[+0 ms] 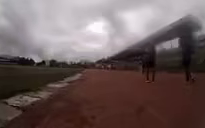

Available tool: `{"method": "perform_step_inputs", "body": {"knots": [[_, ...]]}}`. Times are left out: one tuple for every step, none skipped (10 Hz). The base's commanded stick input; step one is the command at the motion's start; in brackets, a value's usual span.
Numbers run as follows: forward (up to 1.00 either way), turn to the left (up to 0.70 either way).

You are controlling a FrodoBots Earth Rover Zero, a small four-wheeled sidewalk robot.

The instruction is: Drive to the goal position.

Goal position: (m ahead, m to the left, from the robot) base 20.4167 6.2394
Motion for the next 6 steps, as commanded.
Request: {"method": "perform_step_inputs", "body": {"knots": [[0.7,0.09],[0.7,0.02],[0.7,0.05],[0.7,0.09],[0.7,0.07],[0.7,0.0]]}}
